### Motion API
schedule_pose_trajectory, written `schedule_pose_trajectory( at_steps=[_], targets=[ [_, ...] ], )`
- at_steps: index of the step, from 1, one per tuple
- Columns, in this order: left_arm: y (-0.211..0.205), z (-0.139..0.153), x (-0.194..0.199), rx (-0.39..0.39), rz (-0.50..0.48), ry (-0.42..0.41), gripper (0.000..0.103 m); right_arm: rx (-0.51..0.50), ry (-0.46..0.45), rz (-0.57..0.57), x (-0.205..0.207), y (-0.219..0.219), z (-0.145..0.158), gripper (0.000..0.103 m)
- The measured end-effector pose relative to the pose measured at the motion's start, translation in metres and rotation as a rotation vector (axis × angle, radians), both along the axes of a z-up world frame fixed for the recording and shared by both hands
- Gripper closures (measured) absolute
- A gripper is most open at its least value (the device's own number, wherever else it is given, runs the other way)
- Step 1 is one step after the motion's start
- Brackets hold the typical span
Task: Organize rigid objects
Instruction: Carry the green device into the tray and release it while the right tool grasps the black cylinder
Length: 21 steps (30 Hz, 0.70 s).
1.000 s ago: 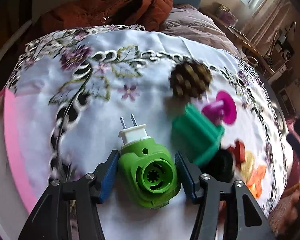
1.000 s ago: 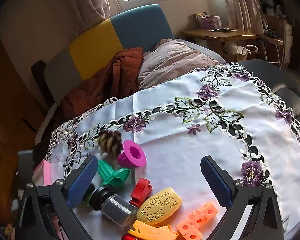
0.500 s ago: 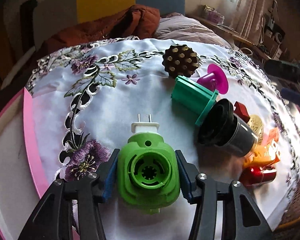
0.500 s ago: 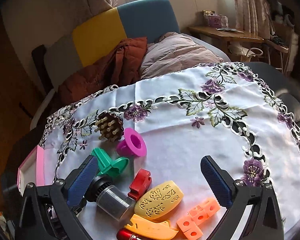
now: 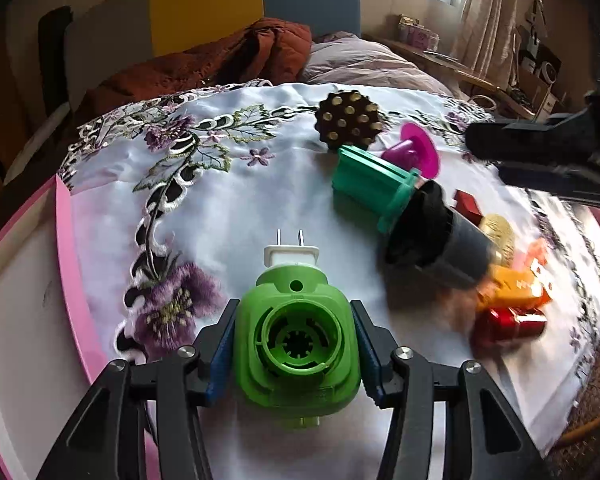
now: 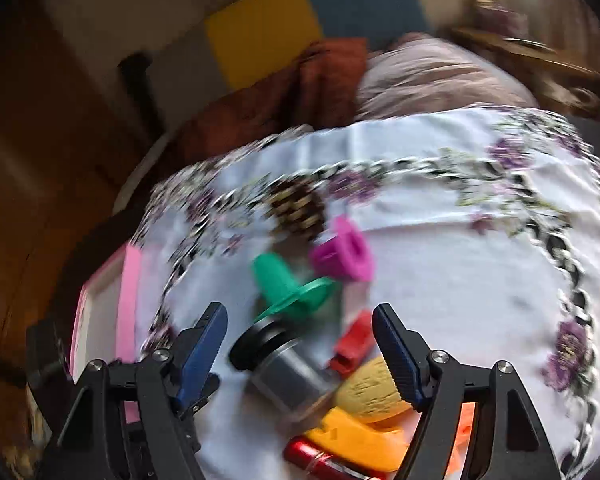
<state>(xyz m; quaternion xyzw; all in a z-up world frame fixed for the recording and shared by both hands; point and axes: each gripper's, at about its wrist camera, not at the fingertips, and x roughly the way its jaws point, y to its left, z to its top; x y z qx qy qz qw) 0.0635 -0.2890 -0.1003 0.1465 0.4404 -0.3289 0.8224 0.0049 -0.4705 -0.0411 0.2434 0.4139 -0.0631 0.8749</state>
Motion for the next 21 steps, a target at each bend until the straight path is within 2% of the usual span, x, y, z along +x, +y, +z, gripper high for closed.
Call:
schedule_pose_trajectory(
  at_steps=[6, 14, 16, 18, 21],
  targets=[
    [0.015, 0.007, -0.02, -0.022, -0.02, 0.012, 0.05, -0.068, 0.058, 0.143, 0.009, 0.029, -0.009, 0.027],
    [0.045, 0.031, -0.047, -0.088, -0.058, 0.005, 0.05, -0.247, 0.16, 0.267, 0.017, 0.057, -0.028, 0.027],
    [0.055, 0.038, -0.052, -0.118, -0.06, 0.015, 0.05, -0.318, 0.195, 0.283, 0.019, 0.064, -0.036, 0.032],
    [0.067, 0.046, -0.053, -0.155, -0.05, 0.028, 0.05, -0.372, 0.212, 0.3, 0.02, 0.069, -0.041, 0.056],
    [0.091, 0.063, -0.048, -0.221, -0.009, 0.056, 0.05, -0.395, 0.222, 0.306, 0.02, 0.073, -0.044, 0.057]
  ],
)
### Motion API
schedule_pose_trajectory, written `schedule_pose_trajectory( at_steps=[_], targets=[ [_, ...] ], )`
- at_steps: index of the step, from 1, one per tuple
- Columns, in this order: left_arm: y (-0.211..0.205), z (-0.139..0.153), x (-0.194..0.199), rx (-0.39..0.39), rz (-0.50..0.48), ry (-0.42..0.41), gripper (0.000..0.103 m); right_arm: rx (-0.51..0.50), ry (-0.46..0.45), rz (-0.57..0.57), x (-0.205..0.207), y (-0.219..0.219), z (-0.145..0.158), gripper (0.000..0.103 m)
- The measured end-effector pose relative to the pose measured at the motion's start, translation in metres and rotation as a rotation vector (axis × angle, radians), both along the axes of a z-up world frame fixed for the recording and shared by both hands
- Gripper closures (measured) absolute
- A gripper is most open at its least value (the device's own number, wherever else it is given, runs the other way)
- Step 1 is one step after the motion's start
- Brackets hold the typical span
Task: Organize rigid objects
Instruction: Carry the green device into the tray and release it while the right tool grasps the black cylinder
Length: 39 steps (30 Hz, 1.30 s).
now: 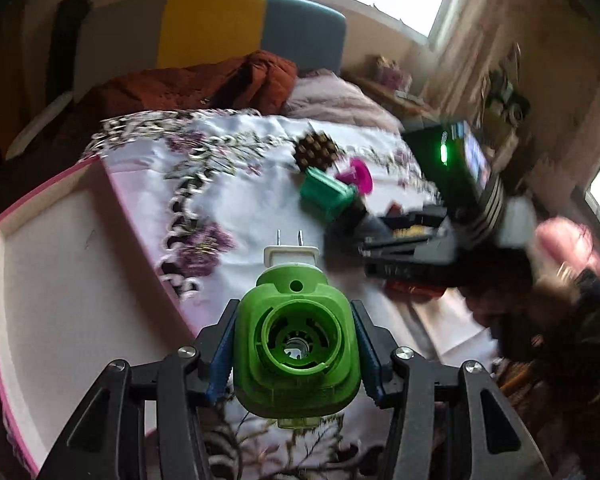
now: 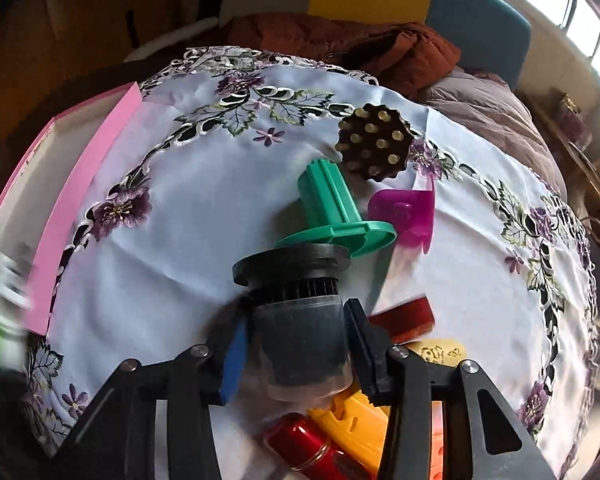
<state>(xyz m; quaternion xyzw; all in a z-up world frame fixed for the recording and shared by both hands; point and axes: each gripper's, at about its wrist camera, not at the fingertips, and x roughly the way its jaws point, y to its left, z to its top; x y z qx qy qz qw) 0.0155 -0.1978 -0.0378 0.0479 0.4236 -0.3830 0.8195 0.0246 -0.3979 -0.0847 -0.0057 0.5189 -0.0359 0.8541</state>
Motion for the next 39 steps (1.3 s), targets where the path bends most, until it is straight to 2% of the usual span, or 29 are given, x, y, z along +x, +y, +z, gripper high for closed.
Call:
schedule_pose_trajectory(
  at_steps=[3, 6, 10, 13, 17, 20, 24, 27, 33, 39],
  targets=[
    [0.031, 0.02, 0.015, -0.055, 0.07, -0.004, 0.05, 0.034, 0.004, -0.024, 0.0, -0.004, 0.0, 0.057],
    [0.066, 0.027, 0.047, -0.043, 0.172, -0.024, 0.05, 0.061, 0.004, -0.049, 0.002, -0.007, -0.002, 0.057],
    [0.109, 0.013, 0.103, -0.003, 0.304, 0.035, 0.05, 0.034, 0.005, -0.044, 0.001, -0.002, -0.002, 0.058],
    [0.13, -0.005, 0.141, 0.038, 0.355, 0.085, 0.05, -0.006, 0.028, -0.046, 0.003, 0.0, -0.007, 0.059],
    [0.143, -0.021, 0.175, 0.06, 0.402, 0.12, 0.05, -0.027, 0.029, -0.04, 0.003, 0.0, -0.008, 0.06],
    [0.143, -0.027, 0.19, 0.099, 0.425, 0.09, 0.05, -0.029, 0.026, -0.038, 0.003, 0.0, -0.008, 0.06],
    [0.141, -0.035, 0.212, 0.14, 0.448, 0.09, 0.05, -0.029, 0.025, -0.038, 0.004, 0.0, -0.008, 0.06],
    [0.143, -0.042, 0.218, 0.202, 0.481, 0.107, 0.05, -0.029, 0.026, -0.038, 0.004, 0.0, -0.008, 0.06],
    [0.155, -0.038, 0.207, 0.182, 0.488, 0.107, 0.043, -0.023, 0.027, -0.051, 0.004, -0.003, -0.008, 0.059],
    [0.171, -0.01, 0.17, 0.13, 0.516, 0.045, 0.043, 0.0, 0.019, -0.072, 0.004, -0.006, -0.005, 0.059]
  ],
)
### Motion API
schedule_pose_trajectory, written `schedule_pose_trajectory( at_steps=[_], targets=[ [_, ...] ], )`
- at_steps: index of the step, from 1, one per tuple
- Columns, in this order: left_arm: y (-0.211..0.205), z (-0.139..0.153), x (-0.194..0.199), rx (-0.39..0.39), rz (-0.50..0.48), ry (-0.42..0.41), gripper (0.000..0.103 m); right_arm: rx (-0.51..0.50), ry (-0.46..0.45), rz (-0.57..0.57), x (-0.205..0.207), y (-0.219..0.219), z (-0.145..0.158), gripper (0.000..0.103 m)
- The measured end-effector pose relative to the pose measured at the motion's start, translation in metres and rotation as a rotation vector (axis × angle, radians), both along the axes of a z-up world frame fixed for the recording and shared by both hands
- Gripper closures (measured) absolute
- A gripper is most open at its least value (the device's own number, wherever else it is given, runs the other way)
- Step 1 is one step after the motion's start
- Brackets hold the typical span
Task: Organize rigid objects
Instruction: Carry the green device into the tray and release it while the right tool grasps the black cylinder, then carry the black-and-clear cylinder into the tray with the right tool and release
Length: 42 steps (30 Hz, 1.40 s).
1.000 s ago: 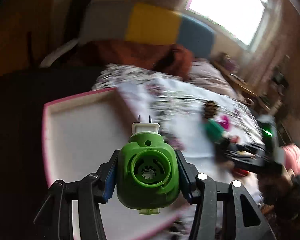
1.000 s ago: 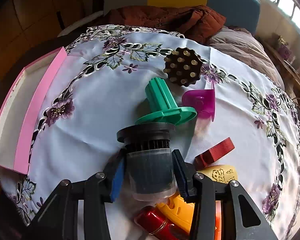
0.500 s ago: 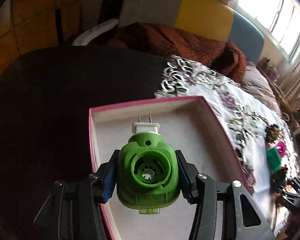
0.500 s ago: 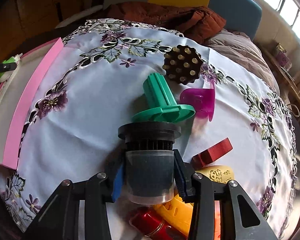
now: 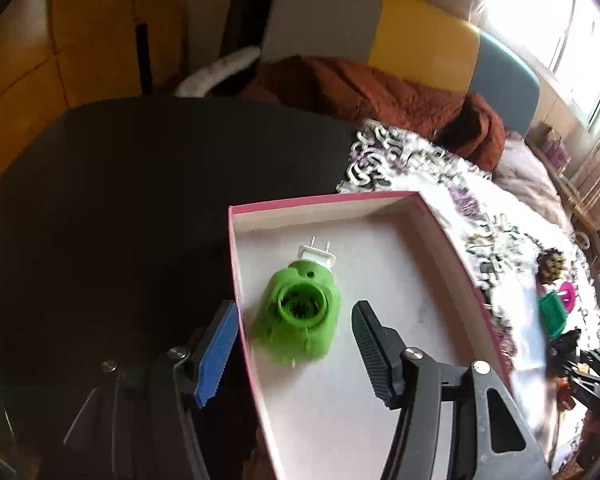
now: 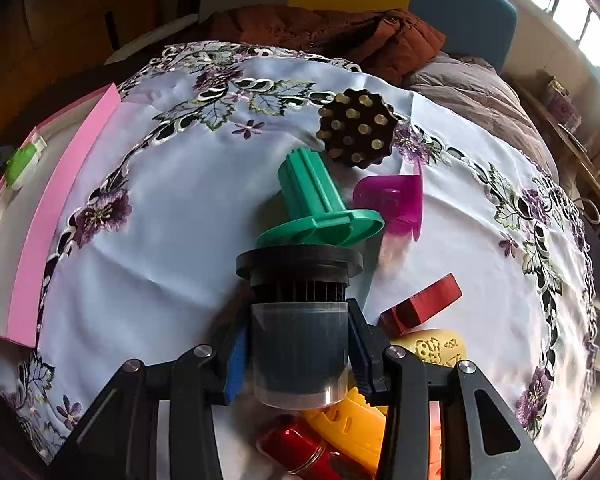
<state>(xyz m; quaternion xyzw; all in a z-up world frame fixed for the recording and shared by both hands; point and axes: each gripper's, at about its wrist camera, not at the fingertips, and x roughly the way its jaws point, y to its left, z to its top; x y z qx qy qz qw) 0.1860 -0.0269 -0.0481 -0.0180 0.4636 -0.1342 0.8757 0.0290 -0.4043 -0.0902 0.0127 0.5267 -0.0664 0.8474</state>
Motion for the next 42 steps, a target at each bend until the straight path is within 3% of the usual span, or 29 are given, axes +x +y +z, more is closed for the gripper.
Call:
schedule_pose_trajectory(
  at_steps=[9, 17, 27, 33, 42],
  targets=[
    [-0.004, 0.015, -0.09, -0.014, -0.043, -0.074, 0.043, -0.009, -0.018, 0.006, 0.001, 0.002, 0.001, 0.059],
    [-0.012, 0.015, -0.133, 0.032, -0.028, -0.107, 0.043, -0.013, -0.019, 0.024, -0.001, 0.008, 0.001, 0.059],
    [-0.003, 0.016, -0.141, 0.043, 0.001, -0.108, 0.043, 0.056, -0.014, 0.011, -0.002, 0.012, 0.002, 0.06],
    [0.009, 0.014, -0.14, 0.018, 0.025, -0.097, 0.043, 0.118, -0.063, 0.003, -0.004, 0.027, 0.02, 0.06],
    [0.018, 0.009, -0.139, 0.002, 0.04, -0.08, 0.043, 0.149, -0.137, 0.097, 0.006, 0.077, 0.054, 0.06]
  ],
)
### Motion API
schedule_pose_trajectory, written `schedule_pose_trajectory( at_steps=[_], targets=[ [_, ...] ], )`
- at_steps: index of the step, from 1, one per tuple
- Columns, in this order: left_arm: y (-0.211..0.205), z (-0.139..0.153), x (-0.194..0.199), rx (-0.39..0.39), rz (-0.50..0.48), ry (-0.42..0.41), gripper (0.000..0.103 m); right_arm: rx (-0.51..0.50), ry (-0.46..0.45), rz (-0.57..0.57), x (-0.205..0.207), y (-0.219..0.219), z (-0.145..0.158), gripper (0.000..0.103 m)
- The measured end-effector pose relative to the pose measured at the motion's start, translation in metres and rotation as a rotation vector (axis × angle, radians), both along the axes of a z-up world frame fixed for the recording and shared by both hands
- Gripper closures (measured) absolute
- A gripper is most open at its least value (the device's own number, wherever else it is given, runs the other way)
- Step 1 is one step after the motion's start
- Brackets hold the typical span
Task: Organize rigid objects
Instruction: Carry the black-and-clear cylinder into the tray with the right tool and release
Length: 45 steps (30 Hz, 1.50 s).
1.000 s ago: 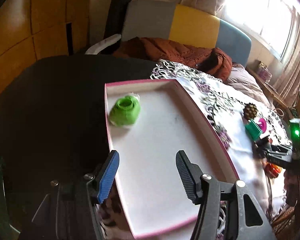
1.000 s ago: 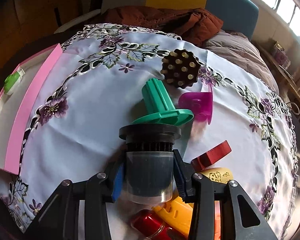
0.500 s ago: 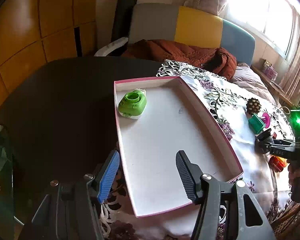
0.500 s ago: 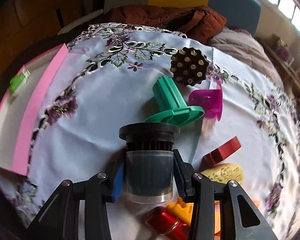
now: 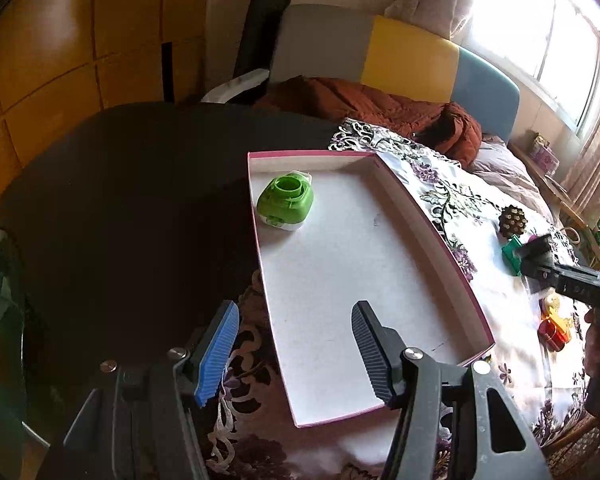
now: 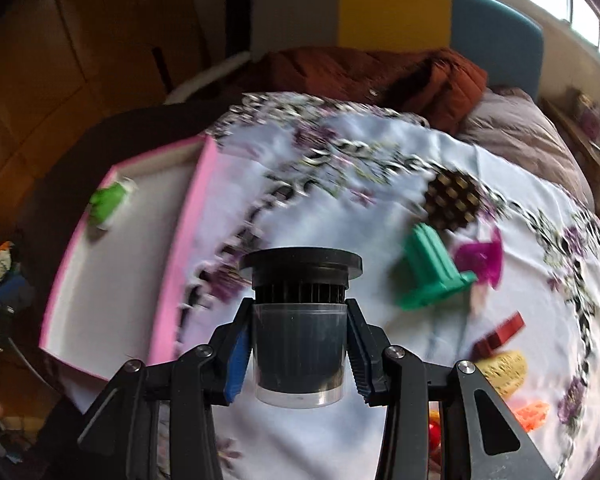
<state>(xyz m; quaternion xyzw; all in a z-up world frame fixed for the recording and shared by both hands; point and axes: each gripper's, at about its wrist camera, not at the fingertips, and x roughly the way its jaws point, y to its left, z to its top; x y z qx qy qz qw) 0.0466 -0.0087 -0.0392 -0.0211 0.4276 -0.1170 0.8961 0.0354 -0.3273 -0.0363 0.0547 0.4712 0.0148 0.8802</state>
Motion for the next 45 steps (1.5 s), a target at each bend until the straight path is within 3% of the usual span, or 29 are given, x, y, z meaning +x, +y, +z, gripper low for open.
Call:
schedule_pose_trajectory(
  at_steps=[13, 32, 36, 39, 45],
  targets=[
    [0.017, -0.006, 0.002, -0.005, 0.036, 0.015, 0.043, 0.081, -0.038, 0.144, 0.04, 0.091, 0.019, 0.06],
    [0.054, -0.021, 0.006, -0.014, 0.121, 0.059, 0.043, 0.03, 0.09, 0.098, 0.138, 0.183, -0.037, 0.059],
    [0.055, -0.021, 0.006, -0.014, 0.125, 0.057, 0.043, 0.056, 0.104, 0.085, 0.138, 0.181, -0.043, 0.038],
    [0.053, -0.022, 0.007, -0.018, 0.122, 0.063, 0.043, 0.067, 0.091, 0.091, 0.13, 0.176, -0.039, 0.031],
    [0.046, -0.02, 0.004, -0.009, 0.106, 0.053, 0.043, 0.046, 0.062, 0.095, 0.118, 0.172, -0.031, 0.031]
  ],
)
